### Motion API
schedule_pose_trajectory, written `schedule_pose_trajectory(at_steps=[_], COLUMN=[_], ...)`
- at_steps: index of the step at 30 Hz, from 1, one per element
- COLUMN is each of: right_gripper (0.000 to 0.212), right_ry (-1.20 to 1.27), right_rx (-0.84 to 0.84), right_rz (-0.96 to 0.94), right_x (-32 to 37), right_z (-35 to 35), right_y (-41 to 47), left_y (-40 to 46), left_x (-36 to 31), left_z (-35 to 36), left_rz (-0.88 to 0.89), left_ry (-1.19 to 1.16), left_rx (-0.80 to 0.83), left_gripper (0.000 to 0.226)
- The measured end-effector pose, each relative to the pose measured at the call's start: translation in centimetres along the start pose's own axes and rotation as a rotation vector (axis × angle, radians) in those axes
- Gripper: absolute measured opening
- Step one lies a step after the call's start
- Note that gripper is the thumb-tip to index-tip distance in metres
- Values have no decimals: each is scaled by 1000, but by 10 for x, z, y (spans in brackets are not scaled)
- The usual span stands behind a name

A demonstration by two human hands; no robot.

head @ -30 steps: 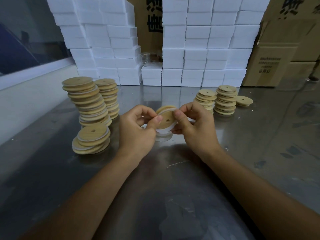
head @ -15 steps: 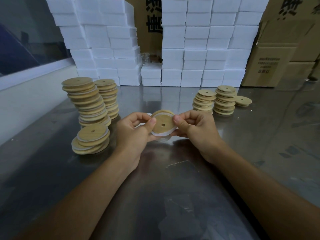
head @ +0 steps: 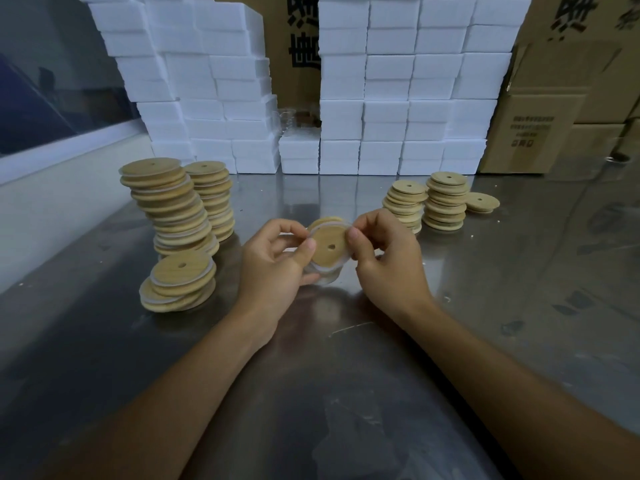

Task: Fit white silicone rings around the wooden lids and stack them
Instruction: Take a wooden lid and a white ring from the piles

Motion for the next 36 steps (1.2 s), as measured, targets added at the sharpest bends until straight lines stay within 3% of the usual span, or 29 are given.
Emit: schedule_pose_trajectory(at_steps=[4,6,10,13,17,25,36], right_gripper=[4,3,5,10,11,12,14], right_ry=[-171,-217,-204,-113,-4,-96,100], right_rx=[43,61,22,-19,-90,-134,-116], right_rz=[-107,-144,-210,-139,-81,-121,200], right_x=[2,4,9,9,5,5,-2], right_z=[0,2,3,3,1,1,-3], right_y=[-1,-2,-1,0,1,0,4], left_y=[-1,-1,1,2,2,6,4], left_x=[0,-1,1,2,1,5,6], left_z=[2,3,2,3,4,3,4], left_rz=[283,345,336,297,258,219,241], left_ry=[248,297,263,204,169,230,332], left_rx=[3,2,-54,-98,-96,-94,-58], left_gripper=[25,28,33,40,25,32,32])
Point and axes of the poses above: each hand's wrist, its own y-axis towards the middle knuckle, its own z-axis out of the palm, x = y × z, the point moved 1 cm from there along y, towards the middle knuckle, and after that the axes turned 6 degrees about -z, right-handed, at the moved point
